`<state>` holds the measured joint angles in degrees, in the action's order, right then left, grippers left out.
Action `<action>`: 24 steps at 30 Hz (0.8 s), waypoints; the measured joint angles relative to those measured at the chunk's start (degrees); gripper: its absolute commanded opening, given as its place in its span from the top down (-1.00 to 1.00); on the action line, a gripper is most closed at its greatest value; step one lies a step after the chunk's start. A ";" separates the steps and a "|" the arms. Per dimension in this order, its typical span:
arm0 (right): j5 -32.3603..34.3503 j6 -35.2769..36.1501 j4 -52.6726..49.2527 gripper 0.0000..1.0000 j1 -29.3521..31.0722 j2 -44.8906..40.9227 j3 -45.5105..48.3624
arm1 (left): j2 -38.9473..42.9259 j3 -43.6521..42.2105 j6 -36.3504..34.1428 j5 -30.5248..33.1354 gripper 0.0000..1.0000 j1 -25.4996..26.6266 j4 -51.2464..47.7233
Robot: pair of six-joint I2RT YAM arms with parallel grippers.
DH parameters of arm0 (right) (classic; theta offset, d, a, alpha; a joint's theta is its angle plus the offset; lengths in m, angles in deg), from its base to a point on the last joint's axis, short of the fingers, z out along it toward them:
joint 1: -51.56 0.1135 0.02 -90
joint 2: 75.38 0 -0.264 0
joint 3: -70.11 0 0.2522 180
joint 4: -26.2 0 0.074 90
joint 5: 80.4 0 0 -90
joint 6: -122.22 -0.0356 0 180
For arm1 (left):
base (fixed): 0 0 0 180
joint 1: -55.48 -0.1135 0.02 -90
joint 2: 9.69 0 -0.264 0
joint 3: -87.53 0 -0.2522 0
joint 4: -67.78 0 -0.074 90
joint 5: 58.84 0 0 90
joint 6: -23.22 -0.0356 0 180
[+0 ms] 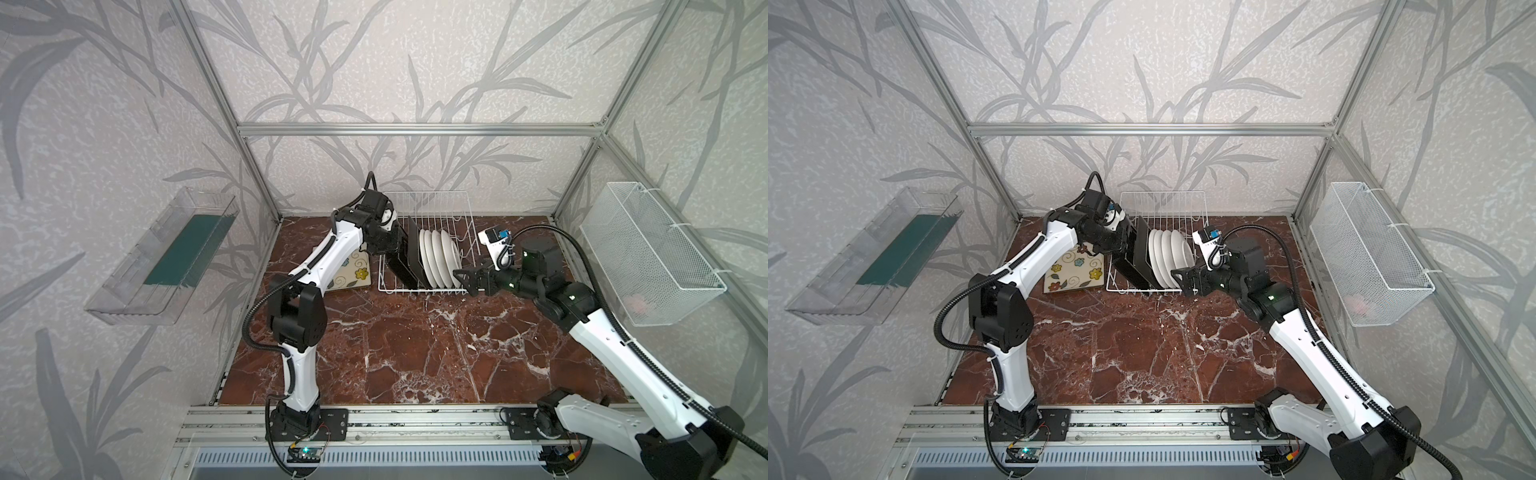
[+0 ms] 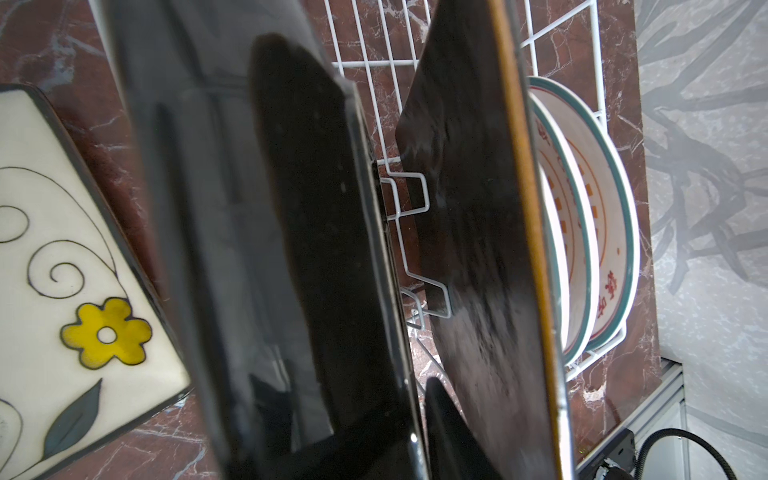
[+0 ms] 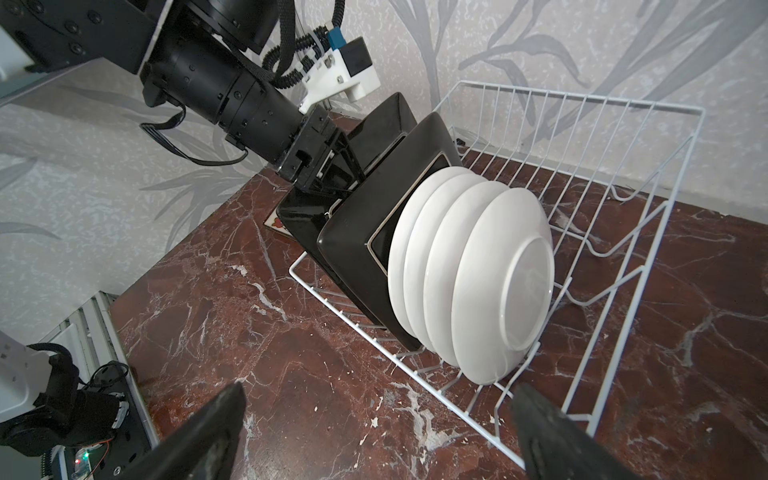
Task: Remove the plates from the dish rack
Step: 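Lower the left gripper and close it on the nearest black square plate's edge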
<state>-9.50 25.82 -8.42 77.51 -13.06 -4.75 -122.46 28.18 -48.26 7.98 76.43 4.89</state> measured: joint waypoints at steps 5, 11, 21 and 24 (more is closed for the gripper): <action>-0.02 0.02 -0.02 -0.98 0.00 0.00 0.00 | 0.00 0.00 0.72 -0.39 0.35 -0.04 -0.02; -0.02 0.02 0.00 -0.98 0.00 0.13 0.02 | -0.04 0.02 2.84 -1.29 0.44 -0.11 0.20; 0.00 0.20 -0.07 -0.98 0.00 0.13 0.24 | -0.17 0.50 6.01 -3.78 0.63 -0.02 1.14; 0.00 0.24 -0.07 -0.98 0.00 0.13 0.24 | -0.17 0.50 6.75 -4.11 0.67 0.00 1.22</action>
<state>-9.50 26.06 -8.49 77.51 -12.93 -4.51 -122.64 28.69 -41.50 3.87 76.43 6.12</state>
